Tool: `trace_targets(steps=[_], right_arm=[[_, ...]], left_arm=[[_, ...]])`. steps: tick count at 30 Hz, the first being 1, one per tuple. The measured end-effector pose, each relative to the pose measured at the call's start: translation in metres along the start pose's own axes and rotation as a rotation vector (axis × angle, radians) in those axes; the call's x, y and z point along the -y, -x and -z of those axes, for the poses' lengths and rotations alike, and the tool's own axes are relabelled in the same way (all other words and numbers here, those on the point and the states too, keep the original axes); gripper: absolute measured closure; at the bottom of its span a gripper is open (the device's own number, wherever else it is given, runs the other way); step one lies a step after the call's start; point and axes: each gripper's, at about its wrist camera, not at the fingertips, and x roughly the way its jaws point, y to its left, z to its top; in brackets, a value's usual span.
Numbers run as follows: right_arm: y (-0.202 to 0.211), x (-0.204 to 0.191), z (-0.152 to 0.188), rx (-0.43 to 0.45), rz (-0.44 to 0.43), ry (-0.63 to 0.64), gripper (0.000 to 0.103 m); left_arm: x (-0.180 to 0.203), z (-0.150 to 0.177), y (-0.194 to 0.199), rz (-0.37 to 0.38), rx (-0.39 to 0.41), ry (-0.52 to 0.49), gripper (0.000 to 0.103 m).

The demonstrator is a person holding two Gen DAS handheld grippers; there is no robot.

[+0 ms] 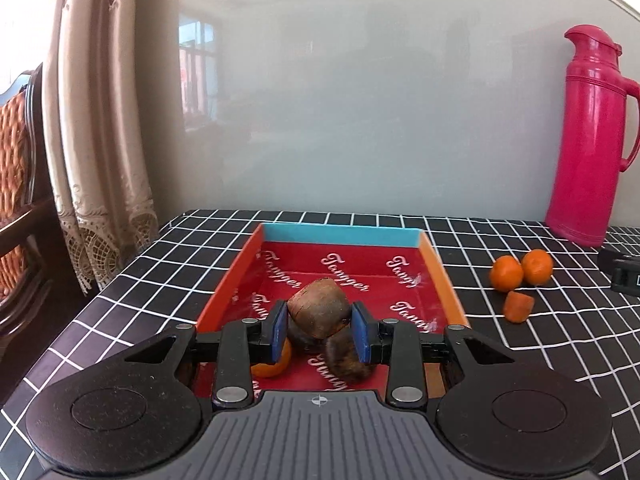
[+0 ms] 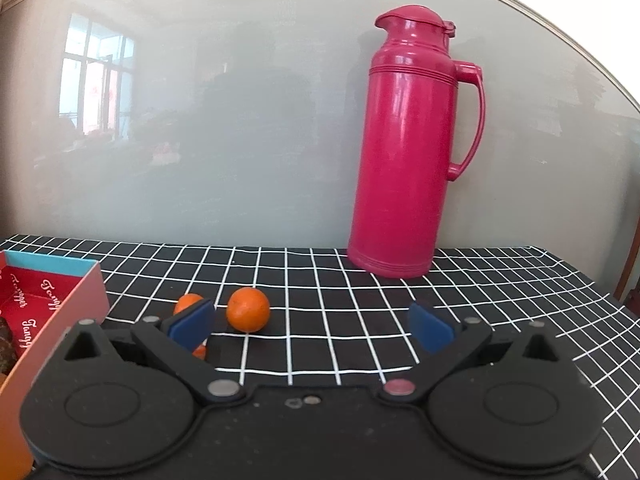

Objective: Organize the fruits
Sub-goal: 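Lift the potato with the left tool into the red box and open, then reach the right tool to the orange carrot chunk and close on it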

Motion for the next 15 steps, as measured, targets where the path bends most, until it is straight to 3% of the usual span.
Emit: trace_targets(steps=[10,12,14,15], right_arm=[[0.0001,-0.0058,0.0004,0.001,-0.01,0.007,0.0],[-0.0006,-0.0056,0.0008,-0.002,-0.009,0.008,0.0],[-0.0015,-0.0045,0.0017,-0.004,-0.01,0.011,0.0],[-0.0023,-0.004,0.0023,-0.008,-0.011,0.012,0.0]], left_arm=[[-0.0075,0.0036,-0.0023,-0.028,0.0,0.011,0.068],[-0.0075,0.003,-0.0017,-0.026,0.004,0.014,0.059],[-0.0063,0.003,0.001,-0.031,0.025,0.01,0.028],[-0.0047,0.0025,0.0031,-0.036,0.042,0.002,0.027]])
